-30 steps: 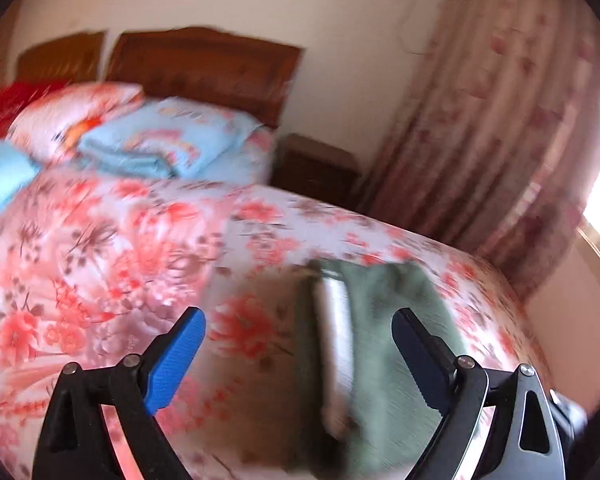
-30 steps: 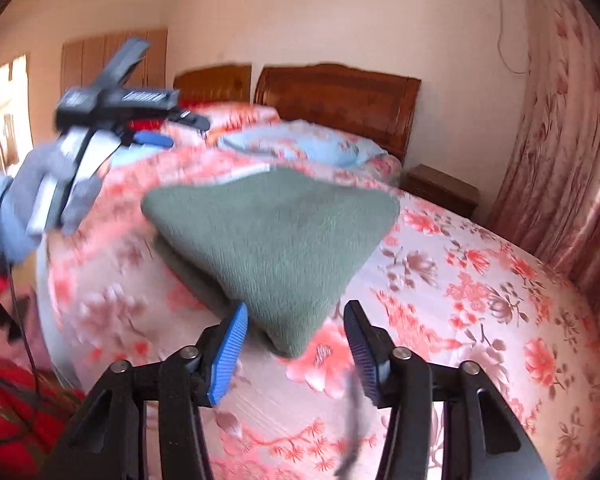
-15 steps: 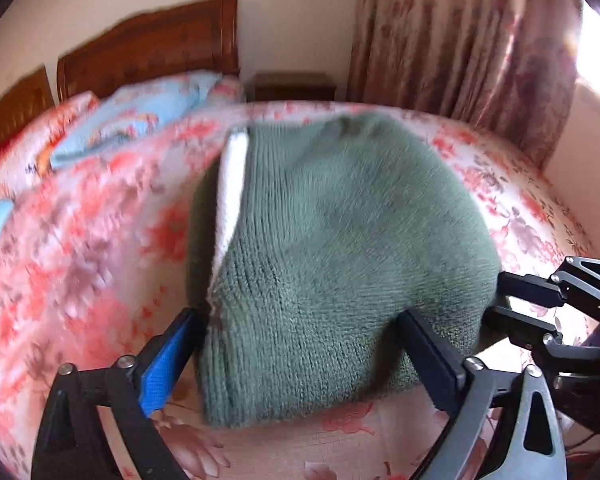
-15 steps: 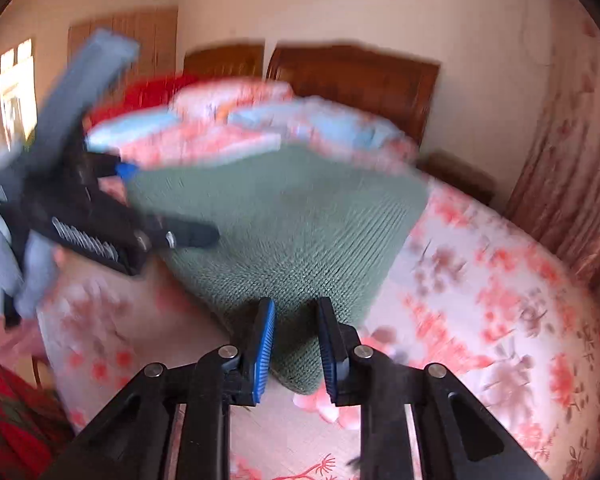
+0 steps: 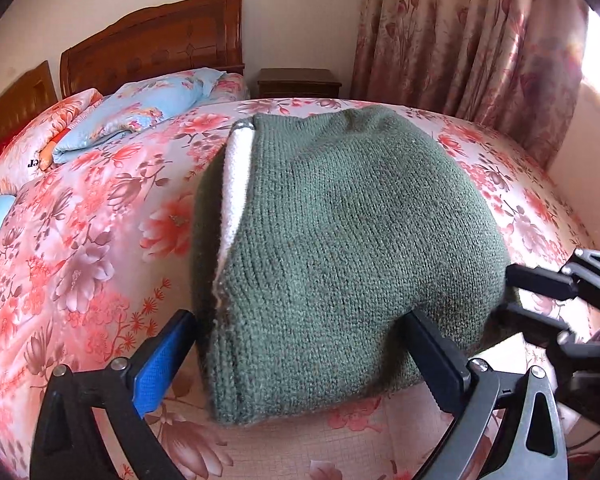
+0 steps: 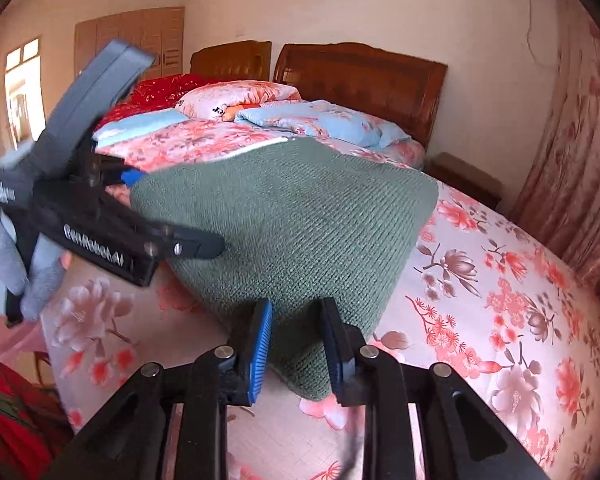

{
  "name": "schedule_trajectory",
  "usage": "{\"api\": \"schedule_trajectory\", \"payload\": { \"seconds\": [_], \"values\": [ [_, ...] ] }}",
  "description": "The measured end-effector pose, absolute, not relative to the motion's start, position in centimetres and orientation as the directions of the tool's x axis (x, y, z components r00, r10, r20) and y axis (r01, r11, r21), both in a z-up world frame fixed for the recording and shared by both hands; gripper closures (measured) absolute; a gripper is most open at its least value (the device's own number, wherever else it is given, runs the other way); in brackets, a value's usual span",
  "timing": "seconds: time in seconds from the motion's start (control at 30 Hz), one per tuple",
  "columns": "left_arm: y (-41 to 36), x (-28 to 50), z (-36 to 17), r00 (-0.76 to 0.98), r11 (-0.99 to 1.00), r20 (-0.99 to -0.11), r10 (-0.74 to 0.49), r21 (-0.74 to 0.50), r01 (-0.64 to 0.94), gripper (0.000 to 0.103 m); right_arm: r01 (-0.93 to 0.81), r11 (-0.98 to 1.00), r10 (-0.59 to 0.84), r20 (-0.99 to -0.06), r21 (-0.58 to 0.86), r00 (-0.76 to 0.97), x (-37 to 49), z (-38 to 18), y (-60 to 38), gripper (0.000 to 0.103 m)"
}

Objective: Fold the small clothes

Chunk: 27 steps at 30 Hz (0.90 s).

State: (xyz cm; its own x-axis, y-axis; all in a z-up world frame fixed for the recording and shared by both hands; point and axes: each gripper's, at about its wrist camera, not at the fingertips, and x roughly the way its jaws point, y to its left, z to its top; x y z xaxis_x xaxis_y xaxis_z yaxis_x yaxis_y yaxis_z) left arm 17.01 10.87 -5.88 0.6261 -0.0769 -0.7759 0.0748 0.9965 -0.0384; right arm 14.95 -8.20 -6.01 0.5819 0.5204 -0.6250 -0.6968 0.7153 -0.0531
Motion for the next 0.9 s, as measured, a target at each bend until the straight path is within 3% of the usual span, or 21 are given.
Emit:
{"api": "schedule_trajectory", "payload": {
  "seconds": [0.1, 0.27, 0.43, 0.53, 0.7, 0.9],
  "values": [
    [11.0, 16.3, -4.3, 0.662, 0.998, -0.747, -0.062, -0.032, 0.056, 0.0, -0.69, 0.72, 0.522, -0.598, -0.072, 0.608, 14.7, -4.4, -8.9, 0.077],
    [9.3, 15.3, -1.2, 0.749, 0.986, -0.643, -0.16, -0.078, 0.144, 0.0, -0.659, 0.751, 0.533, -0.549, -0.045, 0.644, 16.8, -2.6, -10.3, 0.077],
    [6.7, 17.0, -5.2, 0.672, 0.979, -0.727, -0.138, 0.003, 0.205, 0.0, -0.693, 0.717, 0.594, -0.592, 0.081, 0.545, 21.3, -5.2, -10.1, 0.077],
    [6.2, 16.7, -5.6, 0.677, 0.969, -0.727, -0.115, 0.066, 0.236, 0.0, -0.709, 0.687, 0.646, -0.582, 0.159, 0.495, 22.5, -5.4, -11.1, 0.077],
    [6.4, 17.8, -2.0, 0.687, 0.964, -0.693, -0.218, -0.043, 0.262, 0.0, -0.72, 0.69, 0.632, -0.548, 0.075, 0.548, 23.3, -2.2, -11.6, 0.077],
    [8.3, 24.9, 2.2, 0.695, 0.975, -0.687, -0.214, -0.109, 0.193, 0.0, -0.698, 0.711, 0.633, -0.515, 0.089, 0.578, 24.6, -0.8, -11.4, 0.077]
  ]
}}
